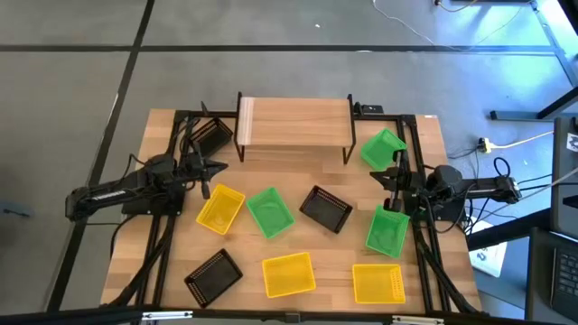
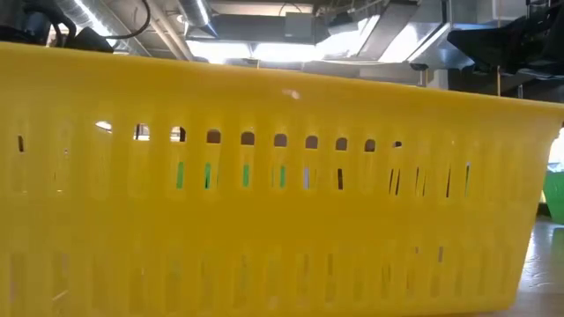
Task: Stack baskets on shelf by color
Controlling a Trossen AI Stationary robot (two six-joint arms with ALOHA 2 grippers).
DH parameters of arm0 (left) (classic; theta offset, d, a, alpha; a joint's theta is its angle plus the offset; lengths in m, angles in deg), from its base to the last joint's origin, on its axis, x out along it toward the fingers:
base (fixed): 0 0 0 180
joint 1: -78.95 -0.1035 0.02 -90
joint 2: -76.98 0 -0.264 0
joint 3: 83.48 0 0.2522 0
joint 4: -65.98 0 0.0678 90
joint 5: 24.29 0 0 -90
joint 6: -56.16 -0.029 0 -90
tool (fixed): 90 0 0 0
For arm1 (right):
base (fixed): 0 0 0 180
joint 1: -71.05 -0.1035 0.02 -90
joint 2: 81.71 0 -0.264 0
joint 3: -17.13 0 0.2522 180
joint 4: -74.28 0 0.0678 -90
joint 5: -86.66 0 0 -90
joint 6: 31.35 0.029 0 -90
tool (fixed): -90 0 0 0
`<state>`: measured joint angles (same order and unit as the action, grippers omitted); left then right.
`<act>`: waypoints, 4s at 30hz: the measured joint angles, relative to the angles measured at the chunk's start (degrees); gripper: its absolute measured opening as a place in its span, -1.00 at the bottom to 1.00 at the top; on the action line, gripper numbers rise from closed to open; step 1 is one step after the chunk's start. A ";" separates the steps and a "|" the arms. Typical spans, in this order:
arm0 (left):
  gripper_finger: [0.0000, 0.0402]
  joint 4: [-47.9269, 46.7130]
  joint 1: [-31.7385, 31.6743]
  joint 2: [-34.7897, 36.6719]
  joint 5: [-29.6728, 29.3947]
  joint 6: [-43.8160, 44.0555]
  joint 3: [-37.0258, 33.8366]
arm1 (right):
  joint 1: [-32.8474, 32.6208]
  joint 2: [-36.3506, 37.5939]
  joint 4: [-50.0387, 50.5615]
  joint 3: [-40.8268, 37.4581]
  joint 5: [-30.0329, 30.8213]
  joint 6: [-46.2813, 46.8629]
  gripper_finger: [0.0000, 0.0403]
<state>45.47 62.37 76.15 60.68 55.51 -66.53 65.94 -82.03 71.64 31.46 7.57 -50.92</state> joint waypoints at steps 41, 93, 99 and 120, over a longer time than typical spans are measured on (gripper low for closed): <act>-1.00 0.00 0.00 -0.01 0.02 0.00 0.00 | -0.02 -20.58 10.36 23.69 21.08 13.88 -1.00; -1.00 0.35 0.00 -0.01 -0.68 5.05 -0.01 | 32.21 -70.77 103.19 73.68 -5.19 71.19 -0.50; -1.00 0.39 0.00 0.00 -0.68 5.10 -0.01 | 37.10 -70.97 92.40 64.00 -13.70 53.10 -0.50; -1.00 0.43 0.00 -0.01 -0.67 8.04 -0.01 | 38.01 -70.93 72.94 44.03 -5.94 44.94 -0.50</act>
<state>45.91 62.37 76.14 60.00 63.56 -66.54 103.95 -152.96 144.57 75.49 1.63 -5.98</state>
